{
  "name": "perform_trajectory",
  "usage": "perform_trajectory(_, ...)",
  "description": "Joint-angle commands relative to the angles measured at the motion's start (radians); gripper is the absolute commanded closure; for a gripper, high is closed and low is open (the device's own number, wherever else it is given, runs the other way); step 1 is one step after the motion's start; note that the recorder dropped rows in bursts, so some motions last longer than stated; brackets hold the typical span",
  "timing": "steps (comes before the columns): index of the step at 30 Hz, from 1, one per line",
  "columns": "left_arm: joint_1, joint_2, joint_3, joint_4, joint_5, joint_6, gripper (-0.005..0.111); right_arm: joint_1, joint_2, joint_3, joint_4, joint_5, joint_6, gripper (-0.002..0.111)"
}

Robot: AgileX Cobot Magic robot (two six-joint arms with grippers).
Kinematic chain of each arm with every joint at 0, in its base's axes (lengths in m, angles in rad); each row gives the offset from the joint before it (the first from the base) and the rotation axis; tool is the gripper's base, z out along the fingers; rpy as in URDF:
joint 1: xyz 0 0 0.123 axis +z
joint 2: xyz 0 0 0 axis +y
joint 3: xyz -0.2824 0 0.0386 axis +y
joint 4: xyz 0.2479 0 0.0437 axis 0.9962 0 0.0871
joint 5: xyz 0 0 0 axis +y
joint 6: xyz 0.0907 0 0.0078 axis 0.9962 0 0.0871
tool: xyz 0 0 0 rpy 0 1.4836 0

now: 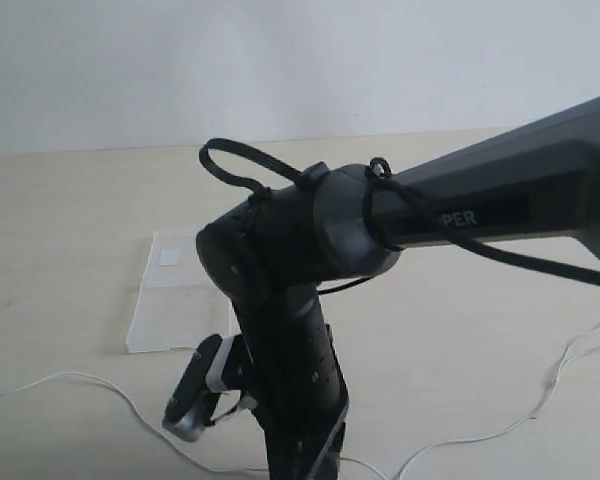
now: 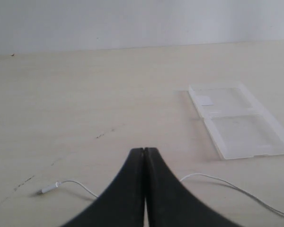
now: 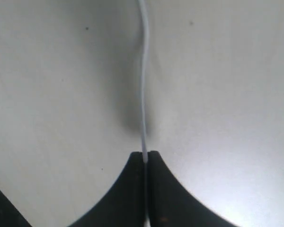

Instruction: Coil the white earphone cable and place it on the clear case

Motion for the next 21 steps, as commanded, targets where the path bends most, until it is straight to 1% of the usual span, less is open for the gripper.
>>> perform_trajectory(1, 0.002, -0.006, 0.001, -0.012, -0.011, 0.001, 0.107, 0.001, -0.067, -0.122, -0.036, 0.034, 0.029, 0.108)
perform_trajectory(5, 0.002, -0.006, 0.001, -0.012, -0.011, 0.001, 0.107, 0.001, -0.168, -0.274, -0.042, 0.034, 0.038, 0.108)
perform_trajectory(12, 0.002, -0.006, 0.001, -0.012, -0.011, 0.001, 0.107, 0.001, -0.339, -0.606, -0.055, 0.034, 0.038, 0.108)
perform_trajectory(18, 0.002, -0.006, 0.001, -0.012, -0.011, 0.001, 0.107, 0.001, -0.418, -0.83, -0.164, -0.001, 0.048, 0.108)
perform_trajectory(21, 0.002, -0.006, 0.001, -0.012, -0.011, 0.001, 0.107, 0.001, -0.433, -0.937, -0.168, -0.01, 0.053, 0.108)
